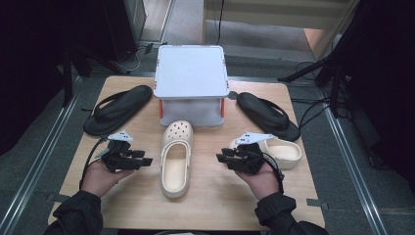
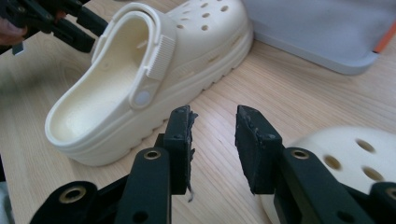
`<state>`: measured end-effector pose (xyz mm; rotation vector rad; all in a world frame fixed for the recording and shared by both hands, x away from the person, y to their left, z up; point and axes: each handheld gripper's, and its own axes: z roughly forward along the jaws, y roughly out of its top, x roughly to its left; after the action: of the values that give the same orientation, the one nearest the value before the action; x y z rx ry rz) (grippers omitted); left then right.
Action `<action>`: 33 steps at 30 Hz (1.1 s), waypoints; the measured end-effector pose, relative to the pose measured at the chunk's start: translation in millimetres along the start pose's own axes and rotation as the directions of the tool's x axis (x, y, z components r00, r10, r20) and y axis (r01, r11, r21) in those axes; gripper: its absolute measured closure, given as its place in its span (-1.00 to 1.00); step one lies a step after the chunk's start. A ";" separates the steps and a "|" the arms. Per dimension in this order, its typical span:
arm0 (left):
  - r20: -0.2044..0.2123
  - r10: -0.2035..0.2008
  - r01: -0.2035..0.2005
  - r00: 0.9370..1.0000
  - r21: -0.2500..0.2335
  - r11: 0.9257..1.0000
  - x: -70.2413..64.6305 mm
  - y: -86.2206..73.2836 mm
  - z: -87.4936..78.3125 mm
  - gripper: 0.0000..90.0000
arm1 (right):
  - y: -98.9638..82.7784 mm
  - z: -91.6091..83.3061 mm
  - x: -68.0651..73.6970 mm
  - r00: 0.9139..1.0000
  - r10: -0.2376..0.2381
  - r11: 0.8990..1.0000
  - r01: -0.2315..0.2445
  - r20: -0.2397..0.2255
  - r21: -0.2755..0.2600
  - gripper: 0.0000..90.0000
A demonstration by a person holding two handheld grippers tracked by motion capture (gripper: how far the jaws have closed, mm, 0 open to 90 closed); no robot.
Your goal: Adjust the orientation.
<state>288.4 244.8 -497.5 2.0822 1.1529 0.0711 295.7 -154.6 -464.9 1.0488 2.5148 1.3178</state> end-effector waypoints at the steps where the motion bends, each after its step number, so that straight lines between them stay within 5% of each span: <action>1: -0.003 -0.002 0.002 1.000 -0.001 1.000 1.5 1.0 0.1 0.08 | -1.3 -2.4 -1.8 1.000 0.004 1.000 -0.004 0.005 -0.002 0.48; 13: -0.007 -0.015 0.015 1.000 -0.006 1.000 4.8 1.2 0.6 0.05 | -10.0 -28.9 -22.1 0.998 0.034 0.999 -0.035 0.054 0.002 0.48; 27: -0.028 0.023 -0.023 0.999 -0.021 1.000 7.9 11.9 -0.5 0.01 | -26.0 -68.9 -47.6 0.991 0.071 0.997 -0.067 0.114 -0.040 0.48; 33: -0.040 0.052 -0.051 0.998 0.008 0.999 7.3 19.1 3.4 0.01 | -34.8 -85.8 -55.1 0.983 0.094 0.995 -0.086 0.156 -0.057 0.48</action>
<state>307.6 242.2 -490.1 2.1256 1.1246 0.1337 285.1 -260.8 -449.9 1.2185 2.3331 1.2582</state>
